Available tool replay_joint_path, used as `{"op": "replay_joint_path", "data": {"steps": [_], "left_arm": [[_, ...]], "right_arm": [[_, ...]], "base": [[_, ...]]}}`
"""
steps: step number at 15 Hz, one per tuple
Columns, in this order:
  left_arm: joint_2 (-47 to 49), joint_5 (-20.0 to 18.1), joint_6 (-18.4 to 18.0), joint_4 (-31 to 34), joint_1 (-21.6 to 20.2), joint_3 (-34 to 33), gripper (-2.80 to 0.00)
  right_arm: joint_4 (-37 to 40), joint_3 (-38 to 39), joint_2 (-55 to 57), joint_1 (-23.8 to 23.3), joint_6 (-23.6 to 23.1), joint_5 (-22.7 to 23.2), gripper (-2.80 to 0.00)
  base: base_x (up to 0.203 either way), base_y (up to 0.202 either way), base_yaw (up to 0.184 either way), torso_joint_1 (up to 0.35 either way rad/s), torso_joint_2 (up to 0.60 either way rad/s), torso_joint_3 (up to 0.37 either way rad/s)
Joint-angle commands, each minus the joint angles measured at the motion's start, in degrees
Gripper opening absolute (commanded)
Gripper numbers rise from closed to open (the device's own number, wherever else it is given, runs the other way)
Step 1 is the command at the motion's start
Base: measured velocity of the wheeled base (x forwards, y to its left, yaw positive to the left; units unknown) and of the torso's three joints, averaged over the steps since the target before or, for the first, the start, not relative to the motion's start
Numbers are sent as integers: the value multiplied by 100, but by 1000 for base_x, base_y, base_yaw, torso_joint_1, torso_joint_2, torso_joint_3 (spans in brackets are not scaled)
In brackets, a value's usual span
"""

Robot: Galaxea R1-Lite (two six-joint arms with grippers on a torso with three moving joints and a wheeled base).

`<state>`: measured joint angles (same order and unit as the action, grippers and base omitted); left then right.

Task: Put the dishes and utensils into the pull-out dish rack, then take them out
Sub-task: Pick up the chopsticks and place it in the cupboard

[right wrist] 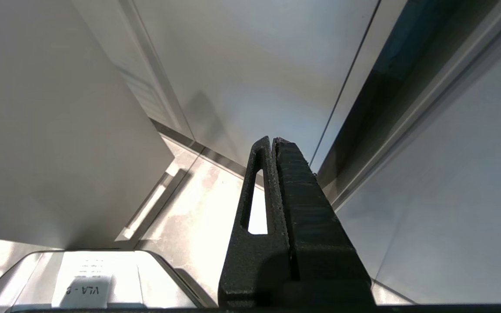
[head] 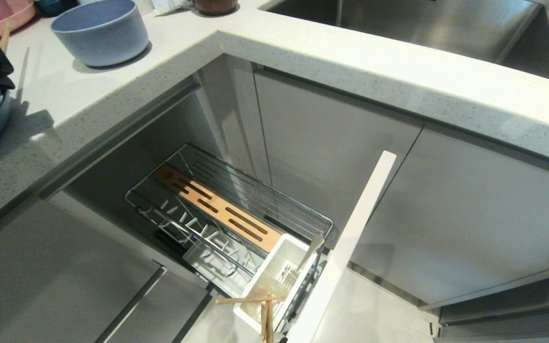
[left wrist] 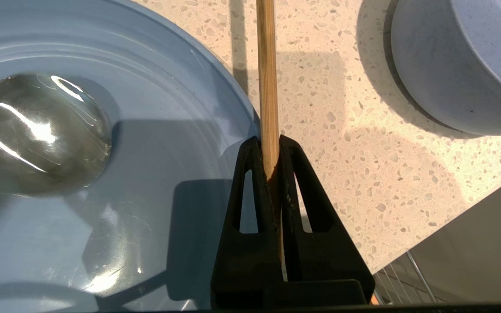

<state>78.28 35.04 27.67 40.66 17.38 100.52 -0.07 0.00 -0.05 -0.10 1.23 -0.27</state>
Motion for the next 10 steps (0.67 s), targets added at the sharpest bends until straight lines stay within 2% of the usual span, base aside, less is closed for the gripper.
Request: {"op": "replay_joint_path", "data": {"steps": [1,10], "left_arm": [[-14,21,28,26,2,-6,-280],[-212,21,180,-32,2,186,-280]], "right_arm": [[-1,9,-13,1,0,0,-280],[-1,9,-13,1,0,0,-280]], "base": [[0,0,0,0,0,0],[0,0,0,0,0,0]]}}
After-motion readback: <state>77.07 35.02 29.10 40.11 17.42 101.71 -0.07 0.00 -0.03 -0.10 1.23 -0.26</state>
